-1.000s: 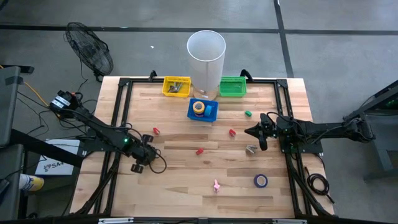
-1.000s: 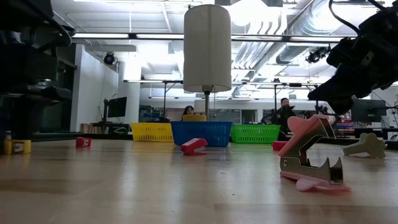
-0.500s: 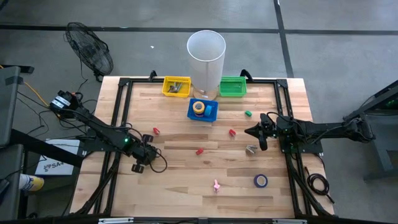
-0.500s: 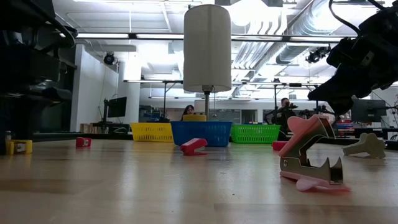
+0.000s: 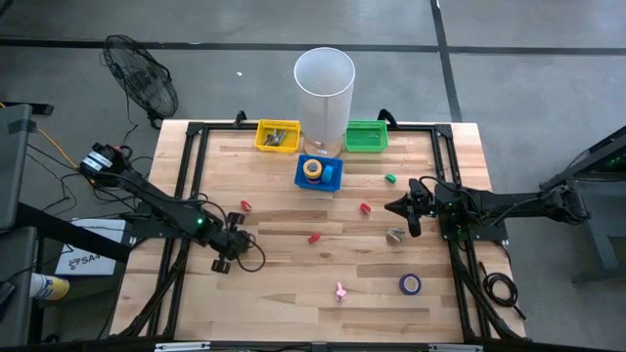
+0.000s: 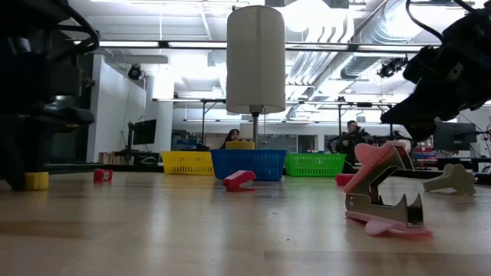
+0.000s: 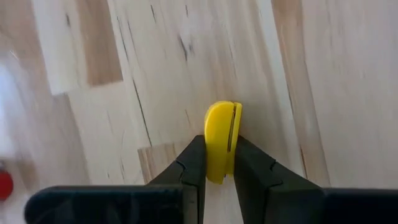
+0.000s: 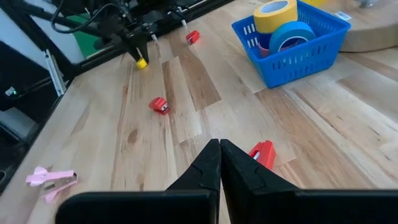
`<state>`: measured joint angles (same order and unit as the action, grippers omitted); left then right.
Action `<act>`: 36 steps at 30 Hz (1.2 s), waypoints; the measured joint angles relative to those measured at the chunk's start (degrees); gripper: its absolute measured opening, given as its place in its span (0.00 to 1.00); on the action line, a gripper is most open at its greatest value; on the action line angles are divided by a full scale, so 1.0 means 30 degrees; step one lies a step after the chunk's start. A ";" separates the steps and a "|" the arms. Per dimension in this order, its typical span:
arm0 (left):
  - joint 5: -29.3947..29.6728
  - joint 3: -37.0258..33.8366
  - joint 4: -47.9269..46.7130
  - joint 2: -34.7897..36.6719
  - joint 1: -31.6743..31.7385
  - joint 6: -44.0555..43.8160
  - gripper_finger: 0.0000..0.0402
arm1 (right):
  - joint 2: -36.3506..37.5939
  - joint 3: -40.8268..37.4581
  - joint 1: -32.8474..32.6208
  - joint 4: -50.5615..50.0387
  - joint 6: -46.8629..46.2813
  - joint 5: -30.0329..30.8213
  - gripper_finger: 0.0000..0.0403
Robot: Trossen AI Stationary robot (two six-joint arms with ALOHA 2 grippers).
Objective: Pick and place Stapler, Stapler remover, tape
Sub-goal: Put the yellow stapler into the green basket
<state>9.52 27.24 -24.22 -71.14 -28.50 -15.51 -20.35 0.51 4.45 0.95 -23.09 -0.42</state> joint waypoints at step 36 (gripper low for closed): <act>1.7475 0.0947 1.8356 -0.3872 0.1957 1.8650 0.12 | -1.2810 0.2065 -0.2718 1.4170 -0.0858 0.5416 0.17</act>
<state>61.95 30.09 30.84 -82.75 -22.62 40.44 -58.78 6.71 -3.71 43.46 -25.66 15.83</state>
